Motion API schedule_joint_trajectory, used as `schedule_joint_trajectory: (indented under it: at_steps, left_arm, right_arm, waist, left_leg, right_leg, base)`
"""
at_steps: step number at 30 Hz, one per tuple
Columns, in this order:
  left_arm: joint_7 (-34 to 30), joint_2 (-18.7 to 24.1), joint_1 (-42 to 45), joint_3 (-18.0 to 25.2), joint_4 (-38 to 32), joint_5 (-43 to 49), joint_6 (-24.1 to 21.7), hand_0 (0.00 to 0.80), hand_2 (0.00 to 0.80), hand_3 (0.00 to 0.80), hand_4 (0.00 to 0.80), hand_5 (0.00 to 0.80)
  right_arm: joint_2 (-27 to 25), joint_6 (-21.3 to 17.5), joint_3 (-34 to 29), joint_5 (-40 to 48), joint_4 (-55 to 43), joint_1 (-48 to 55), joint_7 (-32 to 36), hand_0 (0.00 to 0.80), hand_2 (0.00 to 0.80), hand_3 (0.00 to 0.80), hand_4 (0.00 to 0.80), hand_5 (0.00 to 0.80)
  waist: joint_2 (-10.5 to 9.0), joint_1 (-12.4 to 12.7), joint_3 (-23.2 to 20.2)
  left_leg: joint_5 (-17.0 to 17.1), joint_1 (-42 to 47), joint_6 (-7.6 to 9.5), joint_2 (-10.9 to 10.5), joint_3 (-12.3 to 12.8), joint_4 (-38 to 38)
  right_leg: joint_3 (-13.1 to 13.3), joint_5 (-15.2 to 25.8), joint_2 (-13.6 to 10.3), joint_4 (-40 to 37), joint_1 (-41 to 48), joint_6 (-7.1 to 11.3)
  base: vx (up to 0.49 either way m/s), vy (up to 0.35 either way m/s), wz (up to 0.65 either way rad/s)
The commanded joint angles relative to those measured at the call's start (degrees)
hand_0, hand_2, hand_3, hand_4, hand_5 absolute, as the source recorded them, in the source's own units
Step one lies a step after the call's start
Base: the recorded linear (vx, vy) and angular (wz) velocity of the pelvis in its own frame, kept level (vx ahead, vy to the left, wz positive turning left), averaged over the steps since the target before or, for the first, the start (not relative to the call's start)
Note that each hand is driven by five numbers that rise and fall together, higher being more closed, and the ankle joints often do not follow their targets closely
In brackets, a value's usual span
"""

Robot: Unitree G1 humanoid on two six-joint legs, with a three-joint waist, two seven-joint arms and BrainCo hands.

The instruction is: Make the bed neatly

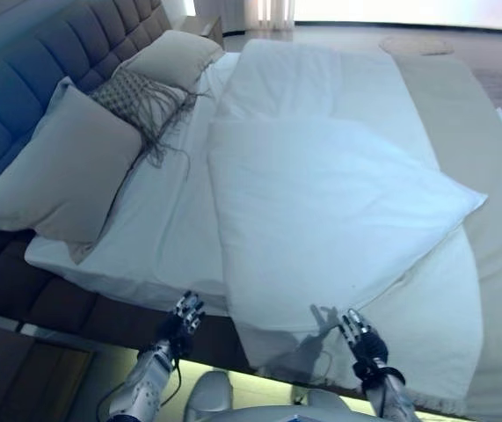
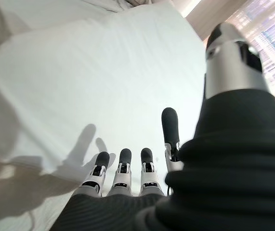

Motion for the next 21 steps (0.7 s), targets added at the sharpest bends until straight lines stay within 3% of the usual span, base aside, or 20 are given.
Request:
schedule_joint_trajectory:
  at_steps: [1,3,5,8,12,14,18,21]
  left_arm:
    - [-2.3,3.0,1.3,0.1,-5.0,1.7,-1.4,0.0,0.0,0.0,0.0,0.0]
    - [-2.3,3.6,0.9,-0.4,-5.3,1.8,-2.3,0.0,0.0,0.0,0.0,0.0]
    - [-1.6,5.1,0.0,-1.0,-6.1,0.9,-2.9,0.0,0.0,0.0,0.0,0.0]
    - [-1.6,6.3,0.1,-0.9,-7.5,0.8,-3.4,0.0,0.0,0.0,0.0,0.0]
    - [-0.2,7.3,-0.4,-0.7,-7.1,-0.7,-3.6,0.0,0.0,0.0,0.0,0.0]
    - [-0.4,7.0,0.1,-0.1,-7.4,-0.7,-3.7,0.0,0.0,0.0,0.0,0.0]
    - [-0.3,6.7,0.6,0.0,-6.8,-2.3,-4.2,0.0,0.0,0.0,0.0,0.0]
    - [-1.4,6.4,0.0,0.0,-6.6,-2.5,-3.7,0.0,0.0,0.0,0.0,0.0]
  right_arm:
    - [-0.7,-1.8,-2.6,-0.3,-4.7,0.2,-0.4,0.0,0.0,0.0,0.0,0.0]
    - [-0.4,-1.6,-3.9,0.3,-5.1,1.0,0.4,0.0,0.0,0.0,0.0,0.0]
    - [1.1,-1.7,-4.9,-0.3,-6.1,2.2,1.2,0.0,0.0,0.0,0.0,0.0]
    - [2.2,-2.3,-4.5,0.3,-6.2,1.8,2.7,0.0,0.0,0.0,0.0,0.0]
    - [2.1,-1.3,-3.5,0.2,-7.3,1.6,2.7,0.0,0.0,0.0,0.0,0.0]
    - [1.8,-1.0,-2.5,0.1,-6.7,0.5,1.9,0.0,0.0,0.0,0.0,0.0]
    - [0.5,0.3,-1.2,-0.2,-7.3,0.4,1.2,0.0,0.0,0.0,0.0,0.0]
    - [-0.8,1.3,-0.4,-0.2,-6.7,0.0,0.2,0.0,0.0,0.0,0.0,0.0]
  waist:
    - [-3.21,-0.9,-3.3]
    - [-3.78,-1.4,-3.7]
    - [-4.81,-1.7,-4.0]
    - [-4.73,-0.9,-4.3]
    - [-5.09,0.6,-5.1]
    - [-4.73,2.1,-5.0]
    - [-3.53,2.9,-4.8]
    - [-2.91,3.3,-4.5]
  left_leg:
    - [5.9,-6.7,1.83,-1.2,0.5,6.0]
    - [2.8,-6.1,3.03,-2.2,1.7,6.3]
    - [-0.3,-5.1,4.62,-4.0,0.2,6.5]
    - [-0.3,-3.3,5.27,-4.3,-0.9,3.5]
    - [1.0,-5.8,4.41,-4.4,-2.3,3.6]
    - [2.8,-7.6,2.94,-3.5,-3.2,3.8]
    - [9.0,-9.5,0.55,-1.0,-2.7,-0.2]
    - [12.6,-10.0,-0.25,0.2,-2.2,-7.5]
  right_leg:
    - [-0.8,0.4,-4.5,-1.6,6.5,1.38]
    - [-0.5,0.5,-5.9,1.2,6.0,2.72]
    - [0.9,3.1,-7.7,5.6,3.7,5.0]
    - [0.3,2.9,-8.1,5.6,3.6,5.46]
    - [-0.3,1.4,-7.1,1.2,5.8,4.71]
    - [-1.4,0.0,-5.5,-1.9,7.4,3.43]
    - [-3.4,-0.3,-2.6,-4.7,8.6,1.98]
    - [-3.1,0.5,-0.5,-7.6,9.4,1.44]
  base:
    - [0.242,0.217,0.04]
    - [0.214,0.157,0.22]
    - [0.138,0.066,0.36]
    - [0.07,-0.013,0.34]
    - [-0.031,-0.084,0.15]
    - [-0.094,-0.102,0.11]
    - [-0.131,-0.032,0.14]
    - [-0.153,0.015,0.37]
